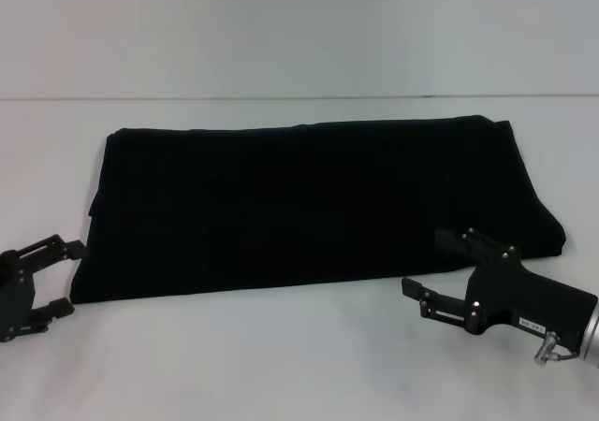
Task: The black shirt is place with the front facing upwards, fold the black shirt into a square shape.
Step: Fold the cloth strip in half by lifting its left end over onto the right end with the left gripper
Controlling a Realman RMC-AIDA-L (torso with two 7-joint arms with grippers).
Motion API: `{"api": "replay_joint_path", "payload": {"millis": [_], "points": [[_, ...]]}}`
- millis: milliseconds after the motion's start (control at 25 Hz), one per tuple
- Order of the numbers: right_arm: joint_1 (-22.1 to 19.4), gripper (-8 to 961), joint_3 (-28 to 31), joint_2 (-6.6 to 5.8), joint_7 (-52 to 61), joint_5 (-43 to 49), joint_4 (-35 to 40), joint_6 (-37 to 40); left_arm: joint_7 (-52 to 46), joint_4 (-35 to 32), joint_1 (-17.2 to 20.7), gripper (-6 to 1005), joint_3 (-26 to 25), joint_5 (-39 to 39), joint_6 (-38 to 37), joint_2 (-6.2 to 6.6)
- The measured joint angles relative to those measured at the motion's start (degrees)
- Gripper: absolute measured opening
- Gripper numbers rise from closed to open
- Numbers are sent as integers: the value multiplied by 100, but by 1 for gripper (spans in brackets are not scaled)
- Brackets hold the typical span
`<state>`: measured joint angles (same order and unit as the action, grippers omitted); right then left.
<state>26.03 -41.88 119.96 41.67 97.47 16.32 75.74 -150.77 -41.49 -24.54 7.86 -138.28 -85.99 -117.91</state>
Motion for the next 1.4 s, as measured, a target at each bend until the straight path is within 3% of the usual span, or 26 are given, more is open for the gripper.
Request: {"api": "replay_joint_path", "payload": {"millis": [1400], "points": [[3,883,-172,9,-81,-1,-147,-74,-332,188,-233,947,127,-270,473,59]]}}
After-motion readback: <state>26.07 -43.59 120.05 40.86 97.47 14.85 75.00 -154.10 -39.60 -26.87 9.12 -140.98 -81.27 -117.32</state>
